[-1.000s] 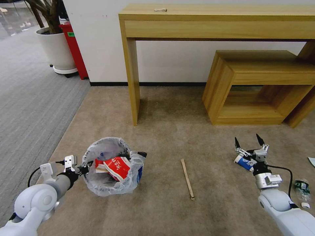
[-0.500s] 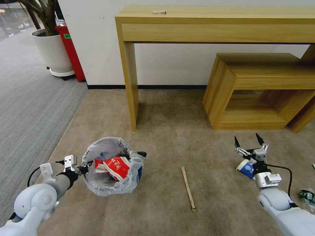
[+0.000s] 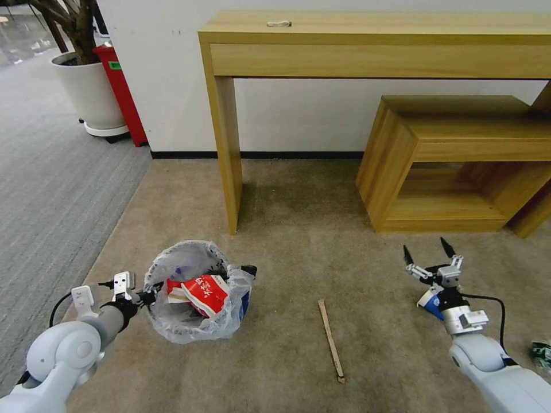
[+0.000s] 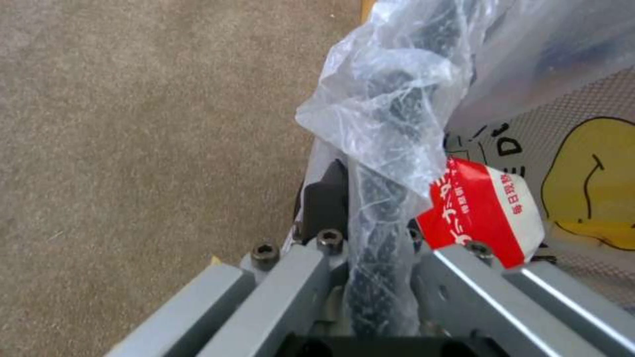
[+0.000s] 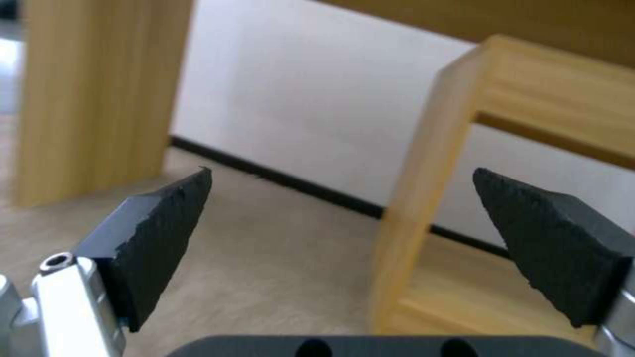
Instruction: Pick up the trash bin and place the garbage on the floor into it.
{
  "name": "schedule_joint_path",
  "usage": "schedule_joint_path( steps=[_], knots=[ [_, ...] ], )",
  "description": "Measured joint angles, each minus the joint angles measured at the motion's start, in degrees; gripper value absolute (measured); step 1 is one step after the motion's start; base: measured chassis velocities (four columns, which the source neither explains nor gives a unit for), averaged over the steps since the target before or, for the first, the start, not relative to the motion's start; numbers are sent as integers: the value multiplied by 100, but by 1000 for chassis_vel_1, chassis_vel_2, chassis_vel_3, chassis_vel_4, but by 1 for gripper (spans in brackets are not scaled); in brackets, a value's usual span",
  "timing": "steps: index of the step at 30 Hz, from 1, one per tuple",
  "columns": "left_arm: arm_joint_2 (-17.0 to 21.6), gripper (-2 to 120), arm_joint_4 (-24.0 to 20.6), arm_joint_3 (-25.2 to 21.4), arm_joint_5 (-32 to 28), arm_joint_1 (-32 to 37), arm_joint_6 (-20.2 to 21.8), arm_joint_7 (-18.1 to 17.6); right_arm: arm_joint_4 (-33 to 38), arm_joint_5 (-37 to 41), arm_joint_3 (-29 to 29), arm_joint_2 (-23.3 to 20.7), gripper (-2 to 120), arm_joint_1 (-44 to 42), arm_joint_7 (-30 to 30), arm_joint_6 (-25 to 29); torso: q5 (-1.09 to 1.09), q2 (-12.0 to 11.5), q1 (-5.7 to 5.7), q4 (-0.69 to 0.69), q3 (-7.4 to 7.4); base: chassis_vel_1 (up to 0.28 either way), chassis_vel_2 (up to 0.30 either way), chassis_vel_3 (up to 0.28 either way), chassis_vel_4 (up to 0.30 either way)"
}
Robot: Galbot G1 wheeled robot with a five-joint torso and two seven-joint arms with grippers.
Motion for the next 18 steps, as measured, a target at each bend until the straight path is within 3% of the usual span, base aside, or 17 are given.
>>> schedule_joint_path(
  steps=[18],
  knots=[
    [-38,0,21,9,22,4,5,-28,-42,444,-1082,-334,100,-11,-1267,57,0,0,0,0,0,0,0,0,0]
  ],
)
